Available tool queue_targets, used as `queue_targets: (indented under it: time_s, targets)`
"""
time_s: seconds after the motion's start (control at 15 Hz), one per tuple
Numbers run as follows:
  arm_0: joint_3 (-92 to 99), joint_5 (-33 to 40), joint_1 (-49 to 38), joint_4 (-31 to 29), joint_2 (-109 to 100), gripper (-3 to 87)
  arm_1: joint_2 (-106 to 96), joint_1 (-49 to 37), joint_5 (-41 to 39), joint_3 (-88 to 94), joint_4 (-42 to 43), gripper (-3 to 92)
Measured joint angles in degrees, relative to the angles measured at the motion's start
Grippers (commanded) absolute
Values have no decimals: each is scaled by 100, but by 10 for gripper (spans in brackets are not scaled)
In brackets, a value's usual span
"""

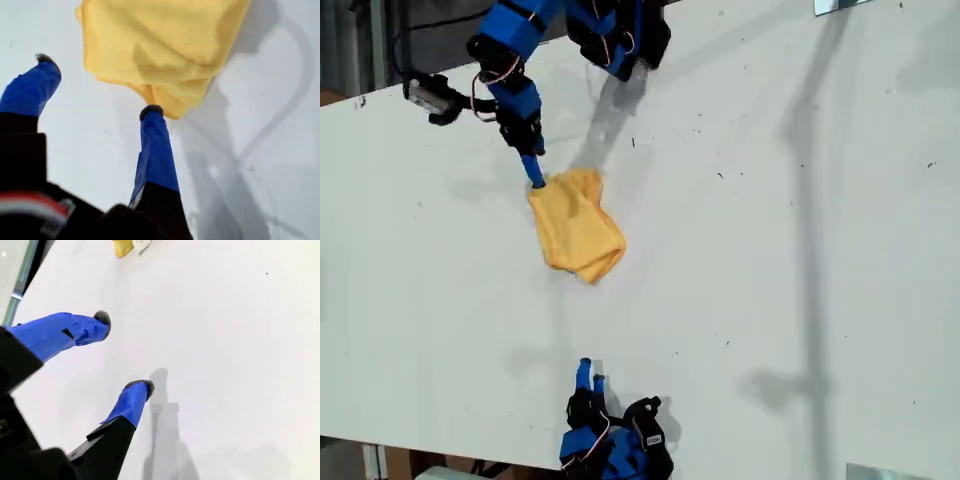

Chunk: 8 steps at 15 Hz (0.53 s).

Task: Grasp corners of a square towel and fold twice.

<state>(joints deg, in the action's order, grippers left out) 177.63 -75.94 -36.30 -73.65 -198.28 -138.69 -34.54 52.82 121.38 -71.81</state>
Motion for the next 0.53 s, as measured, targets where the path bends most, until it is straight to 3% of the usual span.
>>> queue_targets:
  time_s: [0.13, 0.27, 0.47, 0.53]
  targets:
    - [0, 0, 0, 0, 0, 227, -2470, 44, 439, 1705, -62, 369]
    - [0, 0, 0, 0, 0, 222, -4605, 255, 800, 2681, -457, 438]
    - [0, 0, 0, -53, 0, 206, -4957, 439, 1134, 3208, -545, 223]
    - [9, -325, -9, -141, 0, 204, -5045, 308, 1617, 3480, -703, 167]
